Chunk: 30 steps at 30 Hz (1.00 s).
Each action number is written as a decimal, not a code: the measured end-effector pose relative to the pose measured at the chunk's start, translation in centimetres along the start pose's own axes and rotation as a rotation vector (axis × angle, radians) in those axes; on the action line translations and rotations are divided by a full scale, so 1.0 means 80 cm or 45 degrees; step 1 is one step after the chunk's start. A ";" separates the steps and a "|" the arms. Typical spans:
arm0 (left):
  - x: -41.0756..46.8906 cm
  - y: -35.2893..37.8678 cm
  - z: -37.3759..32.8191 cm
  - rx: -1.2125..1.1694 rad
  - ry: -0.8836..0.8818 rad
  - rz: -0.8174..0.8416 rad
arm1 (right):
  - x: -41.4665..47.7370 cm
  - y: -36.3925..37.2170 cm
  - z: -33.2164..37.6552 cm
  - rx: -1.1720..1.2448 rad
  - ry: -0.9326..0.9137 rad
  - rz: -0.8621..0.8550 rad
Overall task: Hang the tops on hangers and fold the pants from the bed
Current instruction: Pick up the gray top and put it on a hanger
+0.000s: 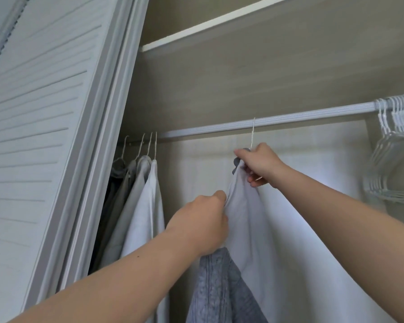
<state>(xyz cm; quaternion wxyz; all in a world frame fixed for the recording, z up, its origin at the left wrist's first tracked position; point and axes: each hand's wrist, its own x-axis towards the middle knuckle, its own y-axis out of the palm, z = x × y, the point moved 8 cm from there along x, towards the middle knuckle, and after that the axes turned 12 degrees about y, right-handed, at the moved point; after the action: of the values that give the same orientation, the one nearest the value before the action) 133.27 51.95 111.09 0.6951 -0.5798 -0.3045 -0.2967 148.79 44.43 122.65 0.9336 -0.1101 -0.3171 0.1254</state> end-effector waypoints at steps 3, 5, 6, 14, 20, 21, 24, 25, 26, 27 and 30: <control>-0.012 0.011 -0.004 -0.032 0.014 0.034 | -0.034 0.003 0.012 -0.235 -0.060 0.022; -0.021 0.020 -0.005 -0.037 0.017 0.071 | -0.059 0.014 0.012 -0.425 -0.056 0.103; -0.026 0.024 -0.006 -0.041 0.016 0.088 | -0.069 0.020 0.009 -0.522 -0.053 0.133; -0.054 0.047 -0.012 -0.074 0.046 0.270 | -0.093 0.033 0.015 -0.689 -0.326 -0.052; -0.066 0.037 0.013 -0.014 -0.020 0.278 | -0.087 0.061 0.018 -0.511 -0.377 0.021; -0.068 0.035 0.019 -0.004 -0.035 0.282 | -0.086 0.069 0.020 -0.507 -0.395 0.015; -0.078 0.028 0.039 0.026 -0.092 0.298 | -0.081 0.096 0.024 -0.401 -0.414 0.061; -0.082 0.025 0.046 0.039 -0.112 0.300 | -0.079 0.106 0.026 -0.355 -0.424 0.097; -0.085 0.023 0.052 0.047 -0.133 0.299 | -0.078 0.115 0.028 -0.314 -0.435 0.131; -0.088 0.020 0.059 0.052 -0.153 0.294 | -0.075 0.124 0.029 -0.275 -0.443 0.160; -0.097 0.010 0.076 0.072 -0.206 0.282 | -0.068 0.150 0.035 -0.176 -0.457 0.215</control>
<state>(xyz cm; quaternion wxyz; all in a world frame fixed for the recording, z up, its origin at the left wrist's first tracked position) 128.47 58.51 105.49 0.7128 -0.6121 -0.3017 -0.1618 140.91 54.47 118.35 0.8385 -0.1759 -0.4759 0.1986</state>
